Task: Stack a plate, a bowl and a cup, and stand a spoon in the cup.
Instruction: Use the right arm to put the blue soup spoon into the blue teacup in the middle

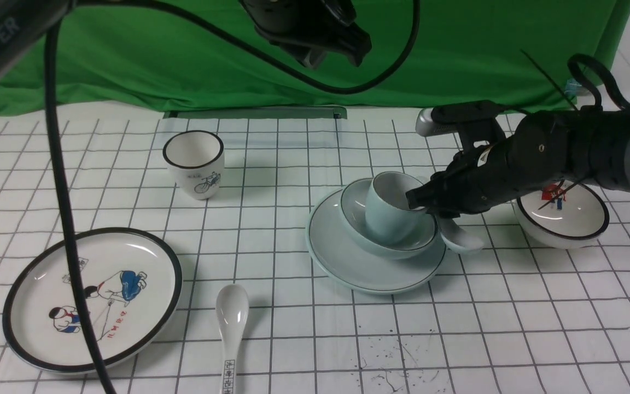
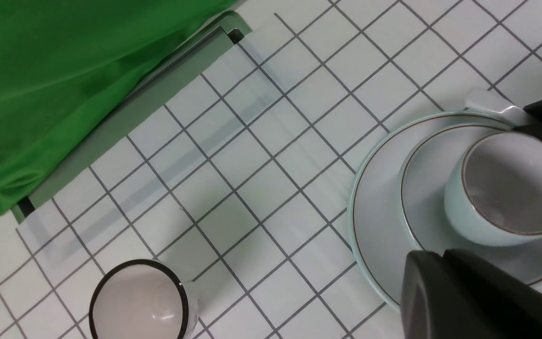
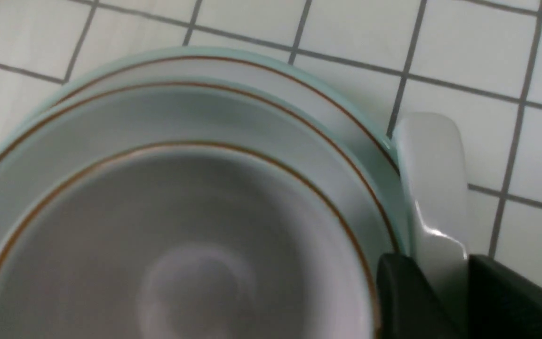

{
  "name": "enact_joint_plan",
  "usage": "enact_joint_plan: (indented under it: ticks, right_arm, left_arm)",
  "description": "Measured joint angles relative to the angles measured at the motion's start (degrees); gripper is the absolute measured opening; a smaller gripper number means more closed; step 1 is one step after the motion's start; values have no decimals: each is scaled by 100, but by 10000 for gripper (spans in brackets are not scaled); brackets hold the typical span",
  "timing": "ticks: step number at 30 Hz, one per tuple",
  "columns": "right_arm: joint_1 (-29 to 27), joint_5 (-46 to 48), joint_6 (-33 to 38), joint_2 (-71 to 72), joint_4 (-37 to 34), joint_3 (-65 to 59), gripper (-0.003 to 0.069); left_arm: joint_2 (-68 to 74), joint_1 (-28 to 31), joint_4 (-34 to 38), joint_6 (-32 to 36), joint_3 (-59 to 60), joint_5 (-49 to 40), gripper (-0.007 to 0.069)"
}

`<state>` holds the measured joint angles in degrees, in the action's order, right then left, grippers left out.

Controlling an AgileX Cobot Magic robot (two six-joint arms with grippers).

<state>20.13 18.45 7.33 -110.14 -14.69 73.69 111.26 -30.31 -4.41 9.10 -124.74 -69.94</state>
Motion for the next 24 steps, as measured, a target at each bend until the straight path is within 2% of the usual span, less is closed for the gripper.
enact_joint_plan:
  ticks: [10,24]
  right_arm:
    - [-23,84,225,255,85,0,180]
    - [-29,-341,200,-141,298,5,180]
  left_arm:
    - [0,0,0,28,0,0,-31]
    - [0,0,0,44,0,-4,-31]
